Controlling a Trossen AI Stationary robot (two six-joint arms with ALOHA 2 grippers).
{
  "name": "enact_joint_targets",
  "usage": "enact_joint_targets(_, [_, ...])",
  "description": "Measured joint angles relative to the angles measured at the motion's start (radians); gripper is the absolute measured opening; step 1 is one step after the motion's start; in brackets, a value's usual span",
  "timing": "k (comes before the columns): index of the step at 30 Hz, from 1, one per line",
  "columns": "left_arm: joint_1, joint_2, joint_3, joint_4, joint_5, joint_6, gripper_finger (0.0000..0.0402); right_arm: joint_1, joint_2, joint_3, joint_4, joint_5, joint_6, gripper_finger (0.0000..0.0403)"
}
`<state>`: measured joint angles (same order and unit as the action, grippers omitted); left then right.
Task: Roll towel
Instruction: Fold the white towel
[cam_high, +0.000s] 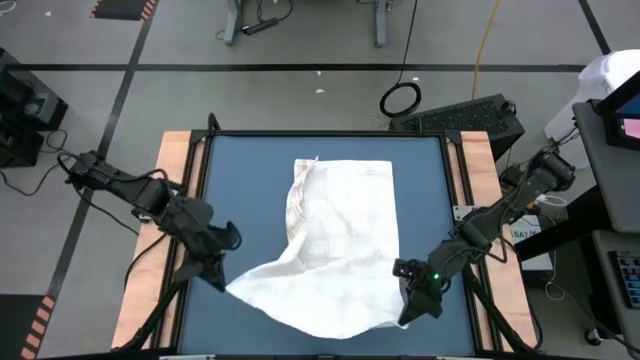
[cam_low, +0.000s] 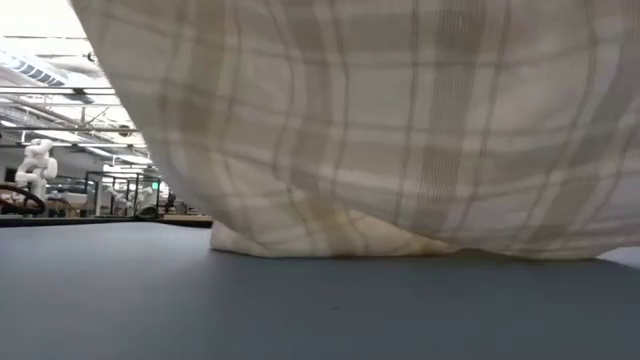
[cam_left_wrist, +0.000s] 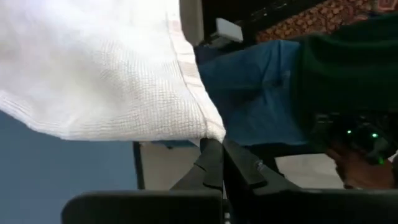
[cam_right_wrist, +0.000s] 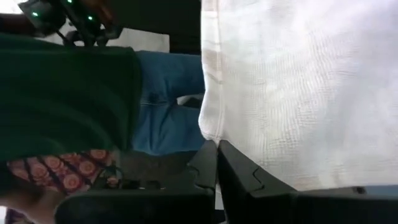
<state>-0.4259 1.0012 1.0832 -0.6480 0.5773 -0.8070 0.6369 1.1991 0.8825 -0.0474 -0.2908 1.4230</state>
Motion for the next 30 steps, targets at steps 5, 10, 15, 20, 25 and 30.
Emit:
enact_joint_targets(5, [-0.055, -0.003, 0.0, 0.013, -0.146, -0.024, 0.0, -0.001, 0.003, 0.003, 0.021, 0.133, 0.003, 0.0])
enact_joint_targets(10, [-0.059, -0.029, 0.0, 0.079, -0.389, -0.015, 0.0, -0.009, 0.003, 0.041, -0.004, 0.256, -0.036, 0.0])
enact_joint_targets(15, [-0.032, -0.089, 0.0, 0.103, -0.601, 0.07, 0.0, -0.052, 0.0, 0.12, -0.154, 0.287, -0.077, 0.0])
enact_joint_targets(20, [0.056, -0.155, 0.0, 0.164, -0.853, 0.215, 0.0, -0.152, 0.0, 0.263, -0.375, 0.355, -0.218, 0.0])
enact_joint_targets(25, [0.201, -0.172, 0.001, 0.306, -1.037, 0.368, 0.0, -0.295, -0.001, 0.436, -0.58, 0.534, -0.375, 0.0])
enact_joint_targets(30, [0.392, -0.152, 0.001, 0.416, -1.071, 0.48, 0.0, -0.459, -0.001, 0.576, -0.695, 0.654, -0.536, 0.0])
